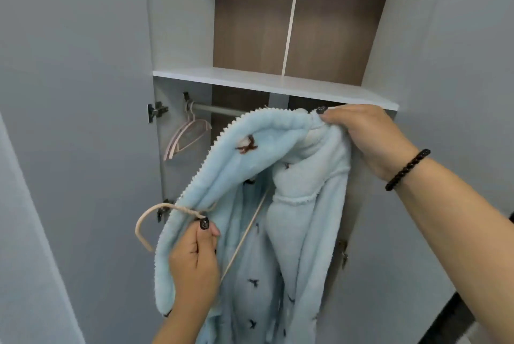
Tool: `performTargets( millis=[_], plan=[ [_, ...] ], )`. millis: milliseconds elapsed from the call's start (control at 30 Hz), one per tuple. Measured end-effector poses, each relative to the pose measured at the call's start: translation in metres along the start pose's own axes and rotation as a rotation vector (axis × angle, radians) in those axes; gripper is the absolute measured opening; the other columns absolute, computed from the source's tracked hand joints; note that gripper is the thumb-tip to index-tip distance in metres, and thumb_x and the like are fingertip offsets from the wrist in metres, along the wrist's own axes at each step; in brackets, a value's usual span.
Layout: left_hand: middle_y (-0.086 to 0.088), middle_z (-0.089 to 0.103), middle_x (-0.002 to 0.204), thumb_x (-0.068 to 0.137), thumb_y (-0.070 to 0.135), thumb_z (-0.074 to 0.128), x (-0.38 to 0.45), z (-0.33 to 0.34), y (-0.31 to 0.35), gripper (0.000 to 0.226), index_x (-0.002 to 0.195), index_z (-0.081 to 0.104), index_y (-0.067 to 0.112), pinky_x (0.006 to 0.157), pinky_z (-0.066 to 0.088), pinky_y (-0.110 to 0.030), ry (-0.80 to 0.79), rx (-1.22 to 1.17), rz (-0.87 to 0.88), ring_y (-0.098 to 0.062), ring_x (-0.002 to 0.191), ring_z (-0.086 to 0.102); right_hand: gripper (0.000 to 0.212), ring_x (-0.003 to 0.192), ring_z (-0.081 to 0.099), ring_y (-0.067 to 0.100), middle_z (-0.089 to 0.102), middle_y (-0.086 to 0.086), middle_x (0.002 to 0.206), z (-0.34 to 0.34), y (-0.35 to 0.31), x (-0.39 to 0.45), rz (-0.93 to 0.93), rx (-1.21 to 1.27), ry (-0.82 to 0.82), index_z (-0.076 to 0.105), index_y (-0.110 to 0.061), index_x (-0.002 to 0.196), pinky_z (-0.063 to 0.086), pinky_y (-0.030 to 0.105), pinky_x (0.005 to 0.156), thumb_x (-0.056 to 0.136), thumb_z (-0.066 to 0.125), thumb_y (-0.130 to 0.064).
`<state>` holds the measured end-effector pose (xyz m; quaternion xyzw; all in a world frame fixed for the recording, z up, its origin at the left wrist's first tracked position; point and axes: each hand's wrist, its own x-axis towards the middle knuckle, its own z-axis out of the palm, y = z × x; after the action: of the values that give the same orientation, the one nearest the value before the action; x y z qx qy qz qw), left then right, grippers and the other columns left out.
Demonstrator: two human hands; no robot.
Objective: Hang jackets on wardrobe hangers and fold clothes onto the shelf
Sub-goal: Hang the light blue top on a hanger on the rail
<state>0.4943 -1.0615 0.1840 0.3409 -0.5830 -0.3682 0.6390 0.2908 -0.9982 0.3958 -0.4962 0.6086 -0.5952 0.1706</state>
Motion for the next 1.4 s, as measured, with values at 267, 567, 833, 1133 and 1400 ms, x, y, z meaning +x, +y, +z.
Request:
performTargets(
  millis=[267, 567, 833, 1133, 1400],
  plan=[
    [0.009, 0.047, 0.053, 0.092, 0.036, 0.039, 0.083, 0.011, -0.01, 0.034, 0.063, 0.05, 0.023, 0.047, 0.03, -0.009, -0.142, 0.005, 0.239, -0.002, 0.046, 0.039, 0.065, 0.136, 0.031, 0.03, 0.036, 0.017, 0.141, 0.03, 0.059, 0.044, -0.71, -1.114, 0.005, 0.039, -0.005, 0.136, 0.028, 0.054, 0.111, 0.078, 0.063, -0.02],
    [0.001, 0.04, 0.047, 0.094, 0.039, 0.041, 0.149, 0.02, -0.059, 0.03, 0.066, 0.051, 0.033, 0.043, 0.032, -0.027, -0.292, -0.017, 0.308, -0.012, 0.043, 0.035, 0.05, 0.072, 0.062, 0.016, 0.064, -0.008, 0.091, 0.1, 0.062, 0.085, -0.763, -1.24, -0.422, 0.051, -0.037, 0.131, 0.045, 0.03, 0.051, 0.084, 0.041, -0.05],
    [0.008, 0.047, 0.117, 0.089, 0.036, 0.047, 0.174, 0.024, -0.107, 0.025, 0.111, 0.054, 0.027, 0.093, 0.037, -0.01, -0.228, -0.009, 0.249, -0.002, 0.112, 0.047, 0.04, 0.099, 0.062, 0.022, 0.068, -0.007, 0.109, 0.123, 0.106, 0.111, -0.392, -1.225, -0.383, 0.057, -0.044, 0.124, 0.046, 0.031, 0.068, 0.089, 0.052, -0.027],
    [0.0, 0.022, 0.151, 0.079, 0.041, 0.055, 0.142, 0.027, -0.184, 0.068, 0.137, 0.035, 0.01, 0.115, 0.021, -0.025, -0.169, 0.022, 0.131, -0.007, 0.143, 0.021, 0.027, 0.088, 0.063, 0.028, 0.071, -0.003, 0.096, 0.117, 0.133, 0.127, -0.133, -1.166, -0.065, 0.063, -0.034, 0.111, 0.049, 0.038, 0.068, 0.09, 0.051, -0.025],
    [-0.015, 0.053, 0.13, 0.087, 0.025, 0.069, 0.101, 0.069, -0.232, 0.055, 0.13, 0.042, 0.003, 0.095, 0.042, -0.028, -0.631, -0.024, -0.753, -0.024, 0.111, 0.055, 0.026, 0.095, 0.064, 0.033, 0.072, -0.001, 0.101, 0.091, 0.134, 0.127, -0.136, -1.037, 0.135, 0.066, -0.031, 0.114, 0.053, 0.045, 0.074, 0.091, 0.056, -0.024]
  ],
)
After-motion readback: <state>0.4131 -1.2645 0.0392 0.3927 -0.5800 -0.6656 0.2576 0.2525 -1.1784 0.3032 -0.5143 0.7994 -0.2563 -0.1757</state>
